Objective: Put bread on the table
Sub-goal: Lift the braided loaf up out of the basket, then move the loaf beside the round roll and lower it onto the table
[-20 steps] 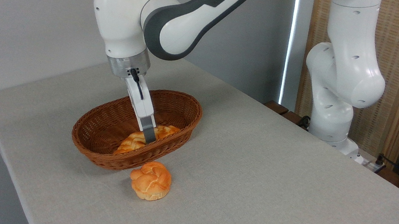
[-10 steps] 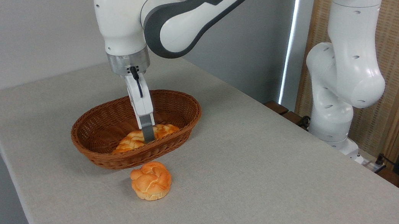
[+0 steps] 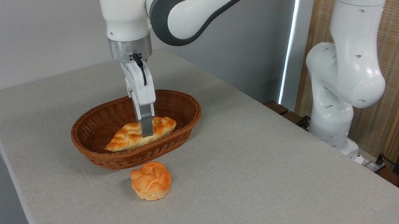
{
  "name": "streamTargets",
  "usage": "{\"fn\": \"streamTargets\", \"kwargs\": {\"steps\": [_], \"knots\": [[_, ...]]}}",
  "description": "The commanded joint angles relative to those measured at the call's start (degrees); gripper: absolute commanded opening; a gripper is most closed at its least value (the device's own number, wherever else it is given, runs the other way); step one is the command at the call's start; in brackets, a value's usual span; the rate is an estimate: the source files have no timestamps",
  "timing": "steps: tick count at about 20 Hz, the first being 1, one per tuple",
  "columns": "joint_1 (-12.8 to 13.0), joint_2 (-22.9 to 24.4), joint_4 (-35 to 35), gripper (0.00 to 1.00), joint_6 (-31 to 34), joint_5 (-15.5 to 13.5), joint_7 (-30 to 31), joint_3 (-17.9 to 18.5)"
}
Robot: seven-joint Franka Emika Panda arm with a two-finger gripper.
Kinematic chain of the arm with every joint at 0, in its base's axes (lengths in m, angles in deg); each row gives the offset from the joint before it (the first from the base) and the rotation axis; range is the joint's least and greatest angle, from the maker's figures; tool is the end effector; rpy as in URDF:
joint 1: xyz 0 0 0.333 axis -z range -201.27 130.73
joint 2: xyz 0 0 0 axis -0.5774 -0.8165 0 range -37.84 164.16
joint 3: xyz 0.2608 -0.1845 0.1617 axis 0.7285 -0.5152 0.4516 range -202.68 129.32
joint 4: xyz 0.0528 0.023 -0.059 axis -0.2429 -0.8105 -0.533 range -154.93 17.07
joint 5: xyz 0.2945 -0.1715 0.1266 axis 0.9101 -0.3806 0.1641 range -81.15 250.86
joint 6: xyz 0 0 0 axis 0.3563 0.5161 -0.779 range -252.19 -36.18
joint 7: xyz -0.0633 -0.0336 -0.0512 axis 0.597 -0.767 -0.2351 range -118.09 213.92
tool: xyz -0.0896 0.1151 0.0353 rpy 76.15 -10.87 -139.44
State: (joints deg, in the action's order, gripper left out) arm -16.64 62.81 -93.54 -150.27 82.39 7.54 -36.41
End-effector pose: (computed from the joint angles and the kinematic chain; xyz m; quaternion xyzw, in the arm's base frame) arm 0.4955 -0.1692 0.4632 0.8755 -0.4826 -0.0123 0.0224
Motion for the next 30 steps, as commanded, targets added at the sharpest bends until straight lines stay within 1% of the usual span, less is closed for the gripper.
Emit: {"fn": "streamTargets", "kwargs": {"steps": [1, 4, 8, 10, 11, 12, 15, 18, 19, 20, 21, 22, 23, 25, 28, 30], "knots": [[0.26, 2.11, 0.17, 0.4, 1.81, -0.78, 0.82, 1.92], [0.26, 2.72, 2.19, 0.41, 5.84, -0.78, 0.73, 2.63], [0.26, 3.51, 5.09, 0.42, 10.77, -0.78, 0.38, 4.82], [0.26, 4.39, 5.45, 0.45, 11.57, -0.61, 0.03, 6.76], [0.26, 5.26, 5.45, 0.49, 11.57, -0.17, -0.23, 7.37], [0.26, 5.79, 5.45, 0.52, 11.57, 0.01, -0.84, 8.42], [0.26, 8.25, 5.45, 0.52, 11.75, 0.18, -3.74, 11.94], [0.18, 8.7, 5.62, 0.52, 12.8, 0.27, -7.6, 16.41], [0.18, 8.61, 6.14, 0.52, 12.71, 1.14, -8.31, 17.91], [0.18, 8.53, 6.32, 0.54, 12.71, 2.89, -8.49, 18.8], [0.18, 8.35, 6.33, 0.6, 12.71, 4.56, -8.58, 19.15], [0.18, 8.18, 6.33, 0.6, 12.71, 5.45, -8.58, 19.24], [0.18, 7.91, 6.33, 0.6, 12.71, 5.81, -8.5, 19.5], [0.18, 6.77, 6.24, 0.6, 12.45, 6.25, -8.58, 21.35], [0.09, 4.75, 6.24, 0.59, 11.92, 9.23, -8.58, 21.62], [0.09, 3.0, 6.15, 0.59, 11.05, 9.68, -8.49, 21.88]]}}
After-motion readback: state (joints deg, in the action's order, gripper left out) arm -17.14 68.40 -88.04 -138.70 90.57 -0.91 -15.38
